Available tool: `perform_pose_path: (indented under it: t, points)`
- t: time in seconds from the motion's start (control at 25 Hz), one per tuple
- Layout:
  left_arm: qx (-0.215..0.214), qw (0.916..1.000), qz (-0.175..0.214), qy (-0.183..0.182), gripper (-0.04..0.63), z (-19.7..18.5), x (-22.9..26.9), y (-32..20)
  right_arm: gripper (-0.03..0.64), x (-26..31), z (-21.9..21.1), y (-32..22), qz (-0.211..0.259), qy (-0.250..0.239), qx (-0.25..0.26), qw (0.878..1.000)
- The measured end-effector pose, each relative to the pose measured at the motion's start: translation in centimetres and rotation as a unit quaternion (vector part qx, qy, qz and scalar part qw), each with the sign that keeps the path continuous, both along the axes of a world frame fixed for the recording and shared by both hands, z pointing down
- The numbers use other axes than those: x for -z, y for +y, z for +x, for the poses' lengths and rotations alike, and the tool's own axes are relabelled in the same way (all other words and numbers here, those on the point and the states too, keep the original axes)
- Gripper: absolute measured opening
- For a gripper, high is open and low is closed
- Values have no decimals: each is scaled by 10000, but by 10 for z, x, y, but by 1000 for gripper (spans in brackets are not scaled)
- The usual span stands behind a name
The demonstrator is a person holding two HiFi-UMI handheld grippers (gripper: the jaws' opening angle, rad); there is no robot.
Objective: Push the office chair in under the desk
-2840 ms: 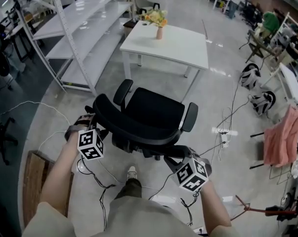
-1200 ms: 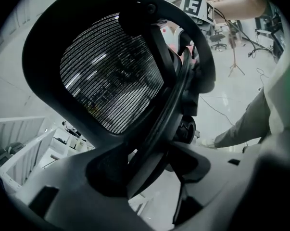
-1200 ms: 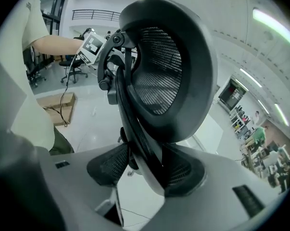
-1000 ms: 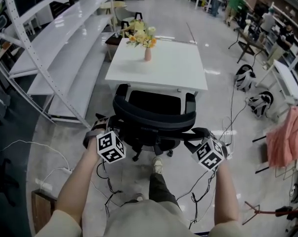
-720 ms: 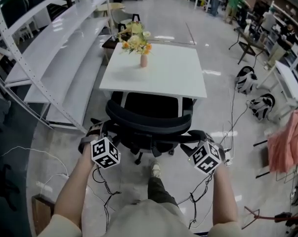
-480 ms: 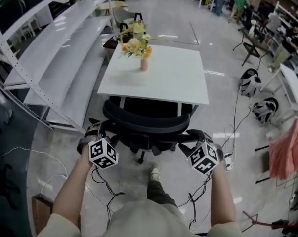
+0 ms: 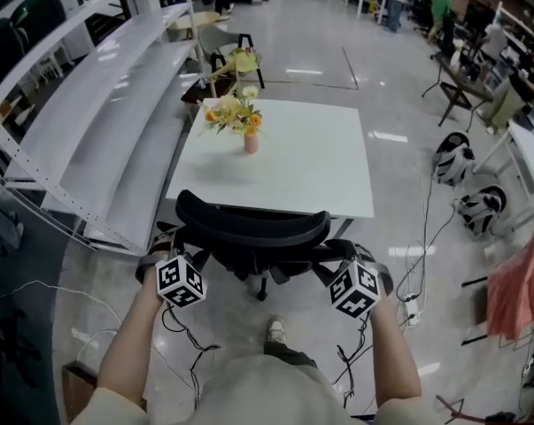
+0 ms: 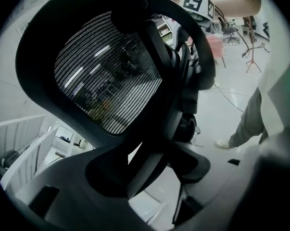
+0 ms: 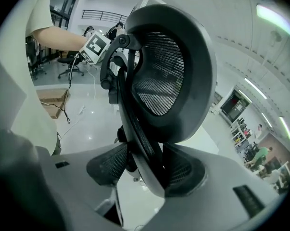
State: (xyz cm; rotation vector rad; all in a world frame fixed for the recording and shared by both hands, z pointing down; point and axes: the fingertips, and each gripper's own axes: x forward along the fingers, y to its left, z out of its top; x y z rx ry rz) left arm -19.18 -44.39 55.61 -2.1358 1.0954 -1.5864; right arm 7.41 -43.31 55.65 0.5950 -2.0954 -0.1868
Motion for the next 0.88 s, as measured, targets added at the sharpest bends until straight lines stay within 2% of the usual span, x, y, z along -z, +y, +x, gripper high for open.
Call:
perform_pose_path:
  t: [0.36,0.52,0.72,0.88]
  points:
    - [143,9998,-37,-99,268,-5,0,-74,227,1,-5,-75,-7,-48,77,10000]
    - [130,9999,81,-80,268,-4,1,-94,235,1,-4,-101,24,-28,16,10000]
    - [52,10000,22,-63,268,-9,0,-108,233,-2,-10,-112,-128,47,42,9999]
    - [-79,9998,158,-80,267,-10,0,-109,242,-2,-11,-115,-35,105,-73,9999]
